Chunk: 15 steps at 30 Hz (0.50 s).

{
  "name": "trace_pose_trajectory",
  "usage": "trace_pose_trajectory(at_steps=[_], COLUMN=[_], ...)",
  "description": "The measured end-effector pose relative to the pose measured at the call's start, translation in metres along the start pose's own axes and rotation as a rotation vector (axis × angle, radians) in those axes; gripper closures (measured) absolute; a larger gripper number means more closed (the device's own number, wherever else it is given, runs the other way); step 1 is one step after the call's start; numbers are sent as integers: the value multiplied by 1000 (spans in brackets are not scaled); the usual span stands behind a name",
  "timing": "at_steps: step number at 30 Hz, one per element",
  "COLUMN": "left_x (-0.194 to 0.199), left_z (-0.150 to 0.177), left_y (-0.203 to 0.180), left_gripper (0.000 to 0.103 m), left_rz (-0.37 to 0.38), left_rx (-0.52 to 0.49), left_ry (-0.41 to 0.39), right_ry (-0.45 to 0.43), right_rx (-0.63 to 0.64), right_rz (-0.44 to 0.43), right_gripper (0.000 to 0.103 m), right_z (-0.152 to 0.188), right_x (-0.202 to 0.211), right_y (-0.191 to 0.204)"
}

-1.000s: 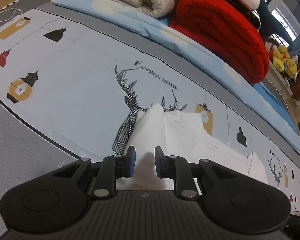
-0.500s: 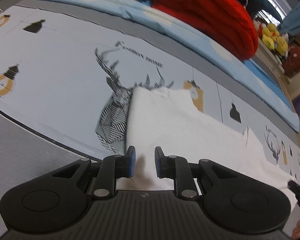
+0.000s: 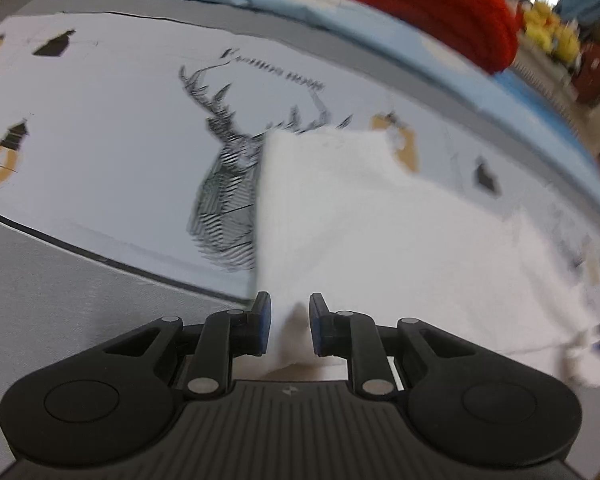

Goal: Fold small clothes

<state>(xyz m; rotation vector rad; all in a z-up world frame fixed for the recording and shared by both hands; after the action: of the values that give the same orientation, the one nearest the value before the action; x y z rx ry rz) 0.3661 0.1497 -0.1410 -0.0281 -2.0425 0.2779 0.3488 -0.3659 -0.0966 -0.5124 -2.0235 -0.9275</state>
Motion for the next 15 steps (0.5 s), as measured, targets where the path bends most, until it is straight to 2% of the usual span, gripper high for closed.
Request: trace_pose_trajectory(at_steps=[3,6,8,12,15], left_x=[0,-7,-13,-19,-15], left_z=[2,12,20,28,29], left_y=[1,2,5,21,38], left_gripper=[82,82,70,70,70], left_rz=[118,221,220,116,117], left_rx=[111,224,273,333,443], left_ry=[22,85,126,147,109], right_ry=[102,172,192,199,206], right_rx=[-63,-102,-106,-90,-83], right_rz=[-28,-28,-30,-33,-30], right_gripper=[74,74,74,74,72], right_z=[7,14,18,21,24], right_x=[-12,-21,-22,-23,-24], right_y=[-4,-7,-7,-2,0])
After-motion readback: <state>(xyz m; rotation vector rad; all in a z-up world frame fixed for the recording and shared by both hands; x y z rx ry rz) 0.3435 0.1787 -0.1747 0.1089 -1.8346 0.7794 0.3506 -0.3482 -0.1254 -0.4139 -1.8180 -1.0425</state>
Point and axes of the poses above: each gripper's, at about its wrist camera, not at the fingertips, and x roughly against the way its jaws point, y to its left, z to its underside, the point moved 3 cm from there along -x, roughly the way its jaws point, and after that the axes turned 9 degrees about -x, right-handed, at the moved point
